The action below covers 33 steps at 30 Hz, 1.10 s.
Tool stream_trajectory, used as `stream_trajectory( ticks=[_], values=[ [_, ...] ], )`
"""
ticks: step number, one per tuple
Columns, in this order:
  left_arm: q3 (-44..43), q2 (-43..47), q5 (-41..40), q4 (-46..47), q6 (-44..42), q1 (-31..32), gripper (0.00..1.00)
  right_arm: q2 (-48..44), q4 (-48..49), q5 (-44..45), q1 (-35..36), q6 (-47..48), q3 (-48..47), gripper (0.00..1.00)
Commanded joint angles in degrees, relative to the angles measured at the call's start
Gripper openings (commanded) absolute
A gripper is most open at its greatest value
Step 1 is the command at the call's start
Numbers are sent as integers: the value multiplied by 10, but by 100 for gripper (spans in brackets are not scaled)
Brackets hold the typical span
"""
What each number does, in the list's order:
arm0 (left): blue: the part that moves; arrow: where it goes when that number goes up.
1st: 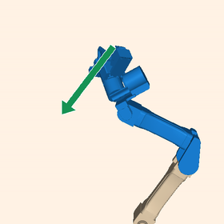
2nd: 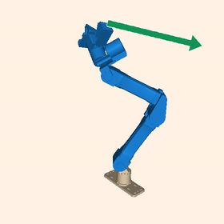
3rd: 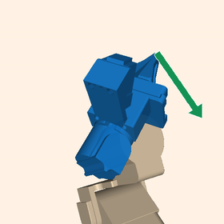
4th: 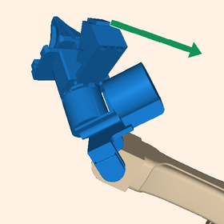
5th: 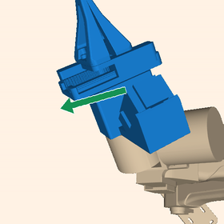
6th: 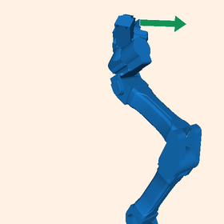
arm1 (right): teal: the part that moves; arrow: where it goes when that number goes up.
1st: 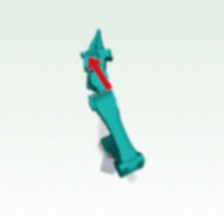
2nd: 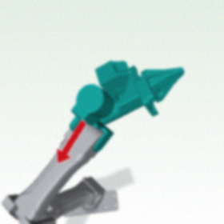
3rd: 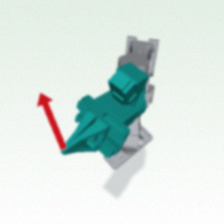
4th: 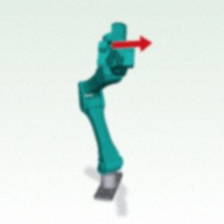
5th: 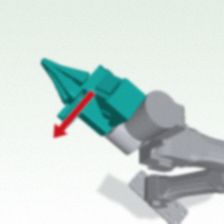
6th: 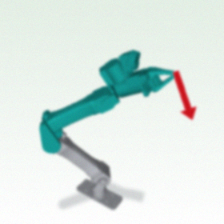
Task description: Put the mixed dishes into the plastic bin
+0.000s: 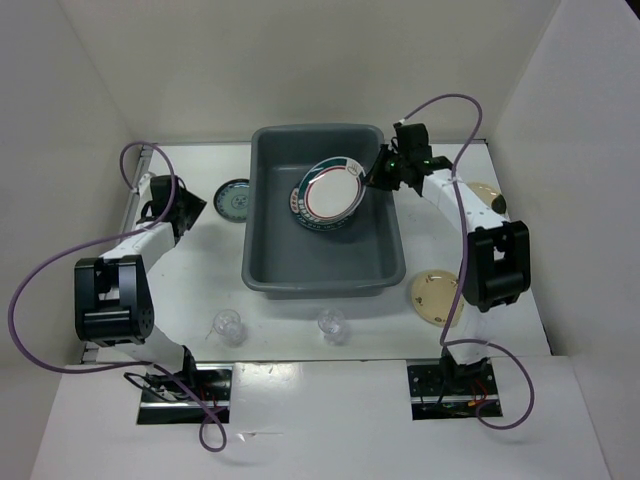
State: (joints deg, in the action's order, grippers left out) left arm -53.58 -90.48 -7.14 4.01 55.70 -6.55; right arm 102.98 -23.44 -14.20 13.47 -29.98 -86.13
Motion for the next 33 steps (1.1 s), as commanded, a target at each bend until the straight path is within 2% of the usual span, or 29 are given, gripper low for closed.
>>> stream_trajectory(
  ticks=[1, 8, 16, 18, 20, 22, 24, 32, 33],
  values=[
    [-3, -5, 6, 28, 5, 0, 53, 20, 38, -14, 19, -9, -52, 0],
    [8, -10, 5, 33, -1, -6, 54, 71, 17, -3, 19, 3, -100, 0],
    [14, -29, 16, 50, 10, -6, 54, 112, 12, -8, 19, 3, -112, 0],
    [14, -34, 16, 50, 10, -6, 54, 120, 7, -3, 19, 3, -118, 3],
    [19, -34, 21, 56, 10, -6, 54, 128, 2, -3, 25, 3, -118, 10],
    [19, -39, 21, 56, 10, -6, 54, 134, 2, -3, 30, 3, -118, 22],
    [19, -39, 21, 56, 10, -6, 54, 134, 2, 5, 30, 3, -118, 22],
    [30, -57, 16, 85, 29, -6, 54, 145, -9, 19, 30, 8, -118, 49],
    [30, -62, 16, 85, 42, -6, 54, 151, -9, 19, 30, 8, -118, 56]
  ],
)
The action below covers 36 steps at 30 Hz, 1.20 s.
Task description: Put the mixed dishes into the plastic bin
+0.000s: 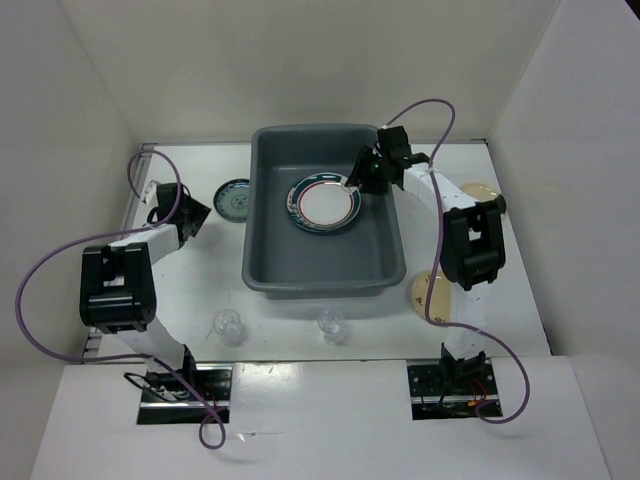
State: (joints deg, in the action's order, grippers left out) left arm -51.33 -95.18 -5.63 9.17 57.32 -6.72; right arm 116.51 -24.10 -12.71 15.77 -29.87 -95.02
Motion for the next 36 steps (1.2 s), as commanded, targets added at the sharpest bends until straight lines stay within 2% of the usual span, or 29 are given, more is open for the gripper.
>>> stream_trajectory(
  ticks=[1, 6, 7, 9, 10, 12, 19, 22, 27, 32, 34, 36],
  values=[
    [7, -20, 7, 41, 26, -4, 54, 21, -2, -1, 8, 7, -34, 58],
    [7, -31, 18, 61, 49, -4, 56, 28, -14, -1, 13, 12, -40, 60],
    [18, -31, 23, 88, 56, -4, 56, 16, -14, -1, 13, 12, -40, 60],
    [32, -36, 23, 116, 67, -4, 56, -21, -14, -1, 13, 17, -35, 62],
    [32, -36, 23, 140, 68, -4, 56, -36, -14, -7, 13, 17, -35, 67],
    [32, -49, 28, 146, 81, -4, 56, -87, -20, -19, 13, 24, -40, 69],
    [4, -133, 43, 182, 141, -4, 44, -246, -38, 8, 13, 44, 20, 74],
    [-16, -173, 60, 188, 159, -4, 42, -269, -72, 21, 13, 56, 20, 74],
    [-28, -186, 60, 196, 164, -4, 40, -305, -82, 50, 13, 61, 54, 74],
    [-43, -207, 68, 190, 159, -4, 17, -318, -93, 73, 13, 61, 73, 76],
    [-52, -215, 76, 177, 159, -4, 1, -323, -93, 73, 8, 61, 73, 76],
    [-59, -215, 69, 165, 159, -4, 0, -328, -93, 78, 2, 61, 73, 76]
  ],
)
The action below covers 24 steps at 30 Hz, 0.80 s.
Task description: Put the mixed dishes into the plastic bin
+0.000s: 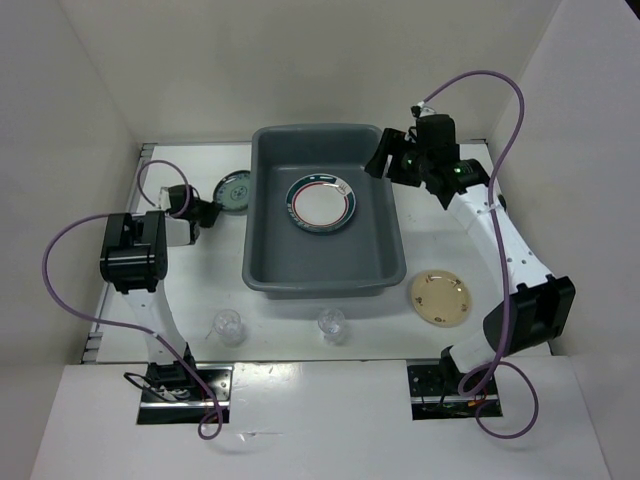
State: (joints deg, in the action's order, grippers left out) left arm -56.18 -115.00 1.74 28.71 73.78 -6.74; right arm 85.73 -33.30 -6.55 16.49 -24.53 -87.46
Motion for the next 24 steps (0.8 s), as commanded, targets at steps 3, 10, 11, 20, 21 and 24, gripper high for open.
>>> stream_trajectory(
  ticks=[3, 10, 11, 20, 21, 24],
  values=[
    [-24, 41, -88, -94, -21, -4, 0, -21, -1, 16, -10, 8, 4, 76],
    [-103, 238, -229, -138, -130, -4, 0, -26, 17, -11, -15, 13, 26, 76],
    [-120, 239, -211, -138, -144, -4, 0, -26, 17, -17, -15, 13, 26, 76],
    [-226, 210, -40, -197, -220, 126, 0, -29, 17, 66, -43, 19, 26, 91],
    [-239, 203, -40, -204, -226, 142, 0, -42, 17, 109, -51, 19, 32, 93],
    [-254, 158, -34, -228, -245, 196, 0, -59, 17, 154, -93, -16, 61, 100]
  ],
)
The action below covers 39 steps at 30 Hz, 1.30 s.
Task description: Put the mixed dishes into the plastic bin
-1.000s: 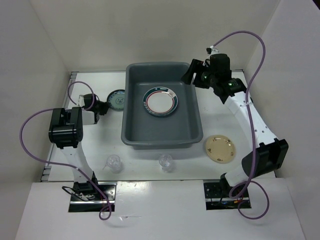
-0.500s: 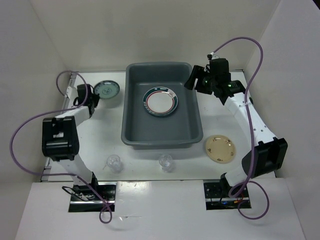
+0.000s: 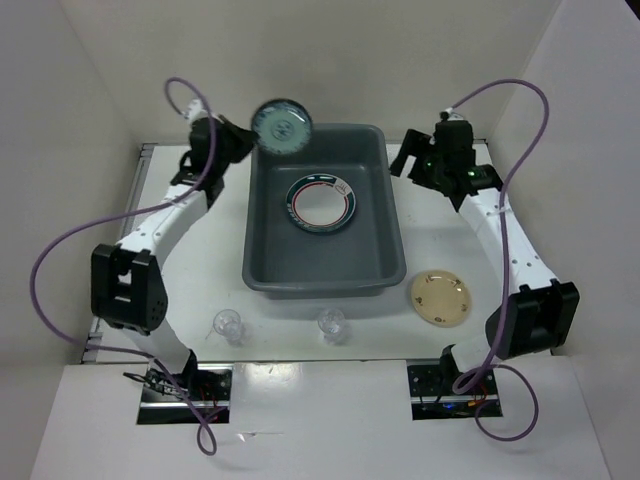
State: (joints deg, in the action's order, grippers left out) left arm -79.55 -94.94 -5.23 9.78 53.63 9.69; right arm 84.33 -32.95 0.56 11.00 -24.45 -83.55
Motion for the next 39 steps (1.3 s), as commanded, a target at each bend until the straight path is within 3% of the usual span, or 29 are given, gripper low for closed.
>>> stream_trajectory(
  ticks=[1, 9, 18, 23, 26, 27, 34, 39],
  values=[
    [-20, -53, 36, -47, -43, 49, 0, -61, 23, 96, -48, -24, 35, 100],
    [-53, -140, 24, -88, -81, 89, 0, -81, 24, 123, -145, -76, 152, 100],
    [-53, -208, 30, -84, -86, 106, 1, -76, 67, 96, -220, -109, 207, 100],
    [-58, -230, 47, -78, -81, 106, 18, -55, 89, 64, -271, -162, 238, 100],
    [-53, -236, 47, -73, -81, 106, 26, -55, 103, 95, -276, -192, 253, 100],
    [-53, -242, 54, -73, -75, 106, 36, -55, 108, 103, -281, -201, 259, 100],
    [-97, -249, 102, -79, -90, 106, 77, -5, 124, 129, -299, -300, 281, 96],
    [-130, -200, 142, -93, -112, 106, 80, 35, 145, 149, -299, -366, 291, 85]
  ],
)
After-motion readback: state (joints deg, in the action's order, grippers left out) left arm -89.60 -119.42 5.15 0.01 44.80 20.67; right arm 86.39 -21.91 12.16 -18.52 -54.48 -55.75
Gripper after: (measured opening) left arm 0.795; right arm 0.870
